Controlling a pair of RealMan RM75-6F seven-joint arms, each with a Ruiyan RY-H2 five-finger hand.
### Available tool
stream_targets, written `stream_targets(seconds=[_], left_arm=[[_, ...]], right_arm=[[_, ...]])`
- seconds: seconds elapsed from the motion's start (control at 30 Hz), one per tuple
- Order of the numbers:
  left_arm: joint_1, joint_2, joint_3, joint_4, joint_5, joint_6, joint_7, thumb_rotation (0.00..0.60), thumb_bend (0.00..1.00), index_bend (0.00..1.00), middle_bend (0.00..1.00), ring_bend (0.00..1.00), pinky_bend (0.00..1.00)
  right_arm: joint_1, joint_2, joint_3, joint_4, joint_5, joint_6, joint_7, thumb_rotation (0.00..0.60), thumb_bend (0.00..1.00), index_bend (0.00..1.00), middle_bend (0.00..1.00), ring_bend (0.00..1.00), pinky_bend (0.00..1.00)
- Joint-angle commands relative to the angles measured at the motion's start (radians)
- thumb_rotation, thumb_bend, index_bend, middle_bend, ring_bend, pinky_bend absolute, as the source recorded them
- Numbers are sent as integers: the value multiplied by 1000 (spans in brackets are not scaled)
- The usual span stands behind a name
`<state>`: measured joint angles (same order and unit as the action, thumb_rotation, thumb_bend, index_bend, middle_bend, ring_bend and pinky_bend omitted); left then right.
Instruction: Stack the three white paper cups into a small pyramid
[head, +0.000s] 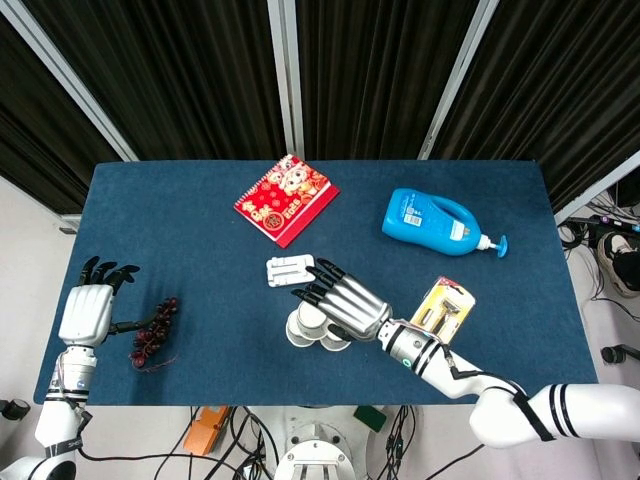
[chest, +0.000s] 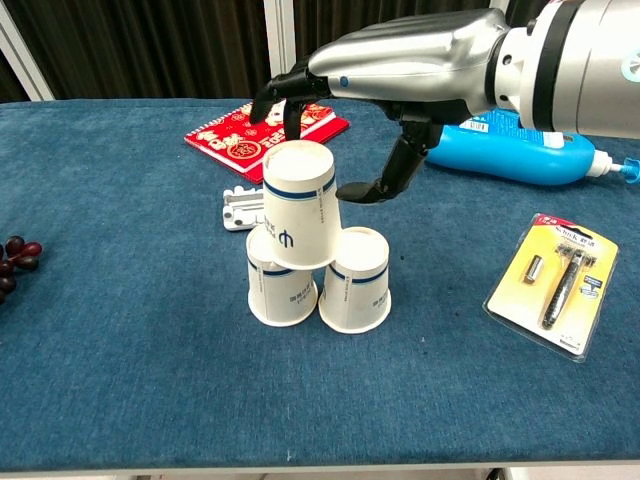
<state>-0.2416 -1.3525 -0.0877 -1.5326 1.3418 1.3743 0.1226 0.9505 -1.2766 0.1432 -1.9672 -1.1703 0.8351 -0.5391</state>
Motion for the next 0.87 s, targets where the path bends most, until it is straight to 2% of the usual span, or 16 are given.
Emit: stream_targets(seconds=[0.03, 0.2, 0.3, 0.4, 0.47, 0.67, 0.87], left_arm=[[-1, 2, -3, 3, -2, -4, 0, 424, 28, 250, 352, 159, 69], [-1, 25, -18, 26, -9, -2, -3, 425, 28, 251, 352, 159, 69], [-1, 54, -23, 51, -7, -8, -22, 425, 28, 249, 332, 141, 62], [5, 88, -29, 71, -18, -20, -69, 428, 28, 226, 227, 69, 45], [15, 107, -32, 82, -19, -13, -93, 451, 28, 215, 191, 42, 38], [62, 123, -15, 95, 3, 44, -144, 517, 28, 214, 190, 39, 37], [121, 136, 22, 60, 39, 107, -157, 523, 28, 214, 190, 40, 37]], right_arm=[[-10, 13, 0, -9, -11, 25, 5, 600, 493, 123, 261, 67, 30], [-115, 80, -13, -20, -49, 183, 46, 600, 480, 95, 217, 49, 28], [-215, 140, -47, -19, -71, 294, 93, 600, 373, 43, 182, 20, 27], [-323, 189, -88, 9, -95, 404, 153, 600, 263, 2, 126, 1, 13], [-396, 212, -119, 40, -113, 469, 201, 600, 201, 0, 78, 0, 1], [-590, 227, -183, 165, -166, 633, 408, 600, 182, 0, 46, 0, 0], [-720, 194, -210, 264, -196, 722, 550, 600, 182, 0, 46, 0, 0]])
